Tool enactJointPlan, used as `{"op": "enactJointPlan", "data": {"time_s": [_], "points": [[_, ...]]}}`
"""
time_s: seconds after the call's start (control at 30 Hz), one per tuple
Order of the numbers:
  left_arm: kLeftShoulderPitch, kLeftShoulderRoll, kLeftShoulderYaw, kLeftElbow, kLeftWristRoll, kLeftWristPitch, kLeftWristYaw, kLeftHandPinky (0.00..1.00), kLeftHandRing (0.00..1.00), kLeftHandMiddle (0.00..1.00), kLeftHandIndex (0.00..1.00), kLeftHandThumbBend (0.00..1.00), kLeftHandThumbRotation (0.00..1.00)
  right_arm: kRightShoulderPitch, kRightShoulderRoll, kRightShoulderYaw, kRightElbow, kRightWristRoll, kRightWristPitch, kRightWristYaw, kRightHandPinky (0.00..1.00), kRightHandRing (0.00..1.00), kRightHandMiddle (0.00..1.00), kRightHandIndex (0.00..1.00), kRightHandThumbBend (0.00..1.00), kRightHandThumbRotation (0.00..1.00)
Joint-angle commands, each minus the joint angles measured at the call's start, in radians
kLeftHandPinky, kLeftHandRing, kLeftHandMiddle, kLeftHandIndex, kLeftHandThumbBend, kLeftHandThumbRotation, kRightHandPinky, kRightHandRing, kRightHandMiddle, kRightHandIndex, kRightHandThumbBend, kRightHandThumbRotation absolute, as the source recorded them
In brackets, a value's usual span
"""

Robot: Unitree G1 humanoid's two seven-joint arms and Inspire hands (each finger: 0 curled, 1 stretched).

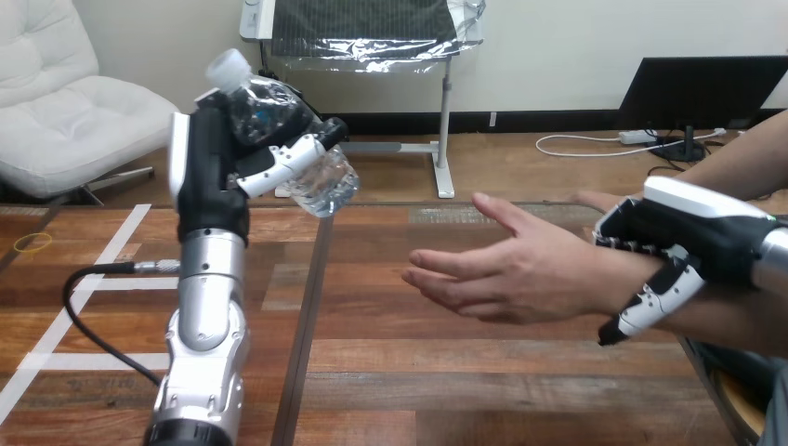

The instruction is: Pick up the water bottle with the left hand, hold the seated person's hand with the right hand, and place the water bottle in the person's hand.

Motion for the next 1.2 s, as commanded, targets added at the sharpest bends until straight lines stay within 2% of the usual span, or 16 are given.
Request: {"op": "enactJointPlan", "data": {"time_s": [0.0, 0.27, 0.37, 0.57, 0.97, 1.17], "points": [[-0.114, -0.012, -0.016, 0.024, 0.001, -0.023, 0.003, 0.28, 0.33, 0.39, 0.41, 0.64, 0.00, -0.046, 0.025, 0.005, 0.041, -0.003, 0.000, 0.004, 0.20, 0.25, 0.33, 0.36, 0.85, 0.02], [-0.135, -0.029, -0.024, 0.065, 0.003, -0.024, 0.006, 0.27, 0.33, 0.38, 0.41, 0.63, 0.00, -0.063, 0.047, 0.012, 0.036, -0.004, 0.016, 0.012, 0.22, 0.27, 0.34, 0.38, 0.85, 0.03], [-0.143, -0.035, -0.028, 0.084, 0.003, -0.025, 0.004, 0.27, 0.33, 0.38, 0.41, 0.64, 0.00, -0.069, 0.057, 0.015, 0.041, -0.005, 0.005, 0.007, 0.22, 0.27, 0.34, 0.38, 0.85, 0.03], [-0.157, -0.052, -0.033, 0.118, -0.010, -0.033, -0.013, 0.28, 0.33, 0.39, 0.42, 0.63, 0.00, -0.084, 0.075, 0.025, 0.035, -0.014, 0.018, 0.008, 0.22, 0.27, 0.34, 0.38, 0.85, 0.03], [-0.191, -0.076, -0.057, 0.198, 0.016, -0.046, -0.007, 0.29, 0.35, 0.41, 0.43, 0.66, 0.00, -0.113, 0.109, 0.043, 0.029, -0.028, 0.009, 0.004, 0.22, 0.27, 0.34, 0.38, 0.86, 0.04], [-0.205, -0.090, -0.069, 0.232, 0.016, -0.056, -0.018, 0.30, 0.36, 0.42, 0.43, 0.66, 0.00, -0.126, 0.126, 0.051, 0.013, -0.035, 0.036, 0.010, 0.22, 0.27, 0.34, 0.38, 0.87, 0.04]]}}
